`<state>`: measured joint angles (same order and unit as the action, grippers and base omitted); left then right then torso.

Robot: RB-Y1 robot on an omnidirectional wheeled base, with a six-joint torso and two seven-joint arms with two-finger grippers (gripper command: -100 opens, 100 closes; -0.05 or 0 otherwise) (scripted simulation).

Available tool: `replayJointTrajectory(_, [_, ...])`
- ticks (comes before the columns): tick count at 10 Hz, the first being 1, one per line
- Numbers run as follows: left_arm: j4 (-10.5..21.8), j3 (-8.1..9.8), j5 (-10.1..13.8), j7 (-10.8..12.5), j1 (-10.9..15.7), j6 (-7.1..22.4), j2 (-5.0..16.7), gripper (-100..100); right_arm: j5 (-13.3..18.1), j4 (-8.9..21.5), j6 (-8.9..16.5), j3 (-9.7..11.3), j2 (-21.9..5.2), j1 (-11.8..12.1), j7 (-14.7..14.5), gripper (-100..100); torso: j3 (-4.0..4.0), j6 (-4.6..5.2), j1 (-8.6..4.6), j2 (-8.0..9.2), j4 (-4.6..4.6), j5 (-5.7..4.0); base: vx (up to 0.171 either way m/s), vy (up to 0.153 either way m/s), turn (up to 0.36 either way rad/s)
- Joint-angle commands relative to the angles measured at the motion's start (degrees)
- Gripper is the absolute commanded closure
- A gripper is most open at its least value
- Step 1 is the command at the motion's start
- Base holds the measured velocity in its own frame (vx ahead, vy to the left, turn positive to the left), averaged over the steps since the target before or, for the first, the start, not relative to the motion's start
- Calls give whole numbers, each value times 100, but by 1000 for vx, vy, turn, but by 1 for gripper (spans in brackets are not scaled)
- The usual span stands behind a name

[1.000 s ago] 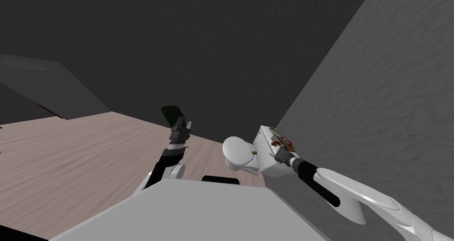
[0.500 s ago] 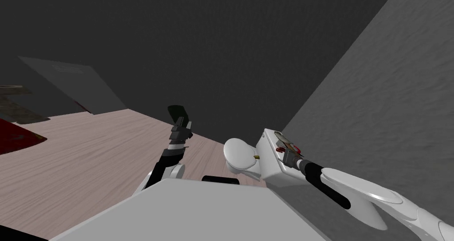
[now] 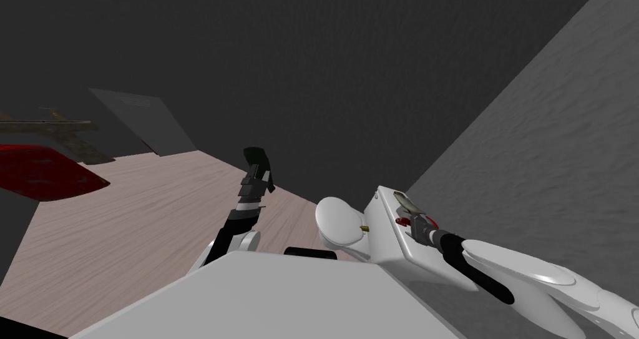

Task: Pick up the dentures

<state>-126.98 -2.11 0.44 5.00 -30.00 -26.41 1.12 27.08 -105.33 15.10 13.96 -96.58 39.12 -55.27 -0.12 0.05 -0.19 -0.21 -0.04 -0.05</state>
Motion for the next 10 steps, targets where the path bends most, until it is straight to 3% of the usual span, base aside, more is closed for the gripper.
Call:
replayJointTrajectory(1, [0, 0, 0, 0, 0, 0, 0, 0, 2, 72, 50, 118, -194, 165, -189, -100, 0, 0, 0, 0, 0, 0, 80, -39, 171])
replayJointTrajectory(2, [0, 0, 0, 0, 0, 0, 0, 0, -32, 2, 57, 65, -167, 111, -97, -100, -5, -1, 3, -10, -2, 1, 40, -18, 38])
replayJointTrajectory(3, [0, 0, 0, 0, 0, 0, 0, 0, -34, 0, 69, 69, -184, 126, -115, 0, -1, 2, 8, -1, 0, 1, 6, -3, -5])
replayJointTrajectory(4, [0, 0, 0, 0, 0, 0, 0, 0, -320, 73, 78, 48, -83, 62, -400, -100, 6, 2, 13, 10, 3, 2, -22, -6, 88])
replayJointTrajectory(5, [0, -1, 0, 0, 1, 0, -1, 0, -354, 73, 78, 48, -83, 62, -456, -100, 12, 1, 13, 21, 5, 2, -35, -8, 70])
replayJointTrajectory(10, [0, 0, 0, 0, 1, 0, -1, 0, -1199, 290, 107, -15, 216, -122, -1311, -100, 18, 4, 12, 31, 8, 2, -38, -9, 83])
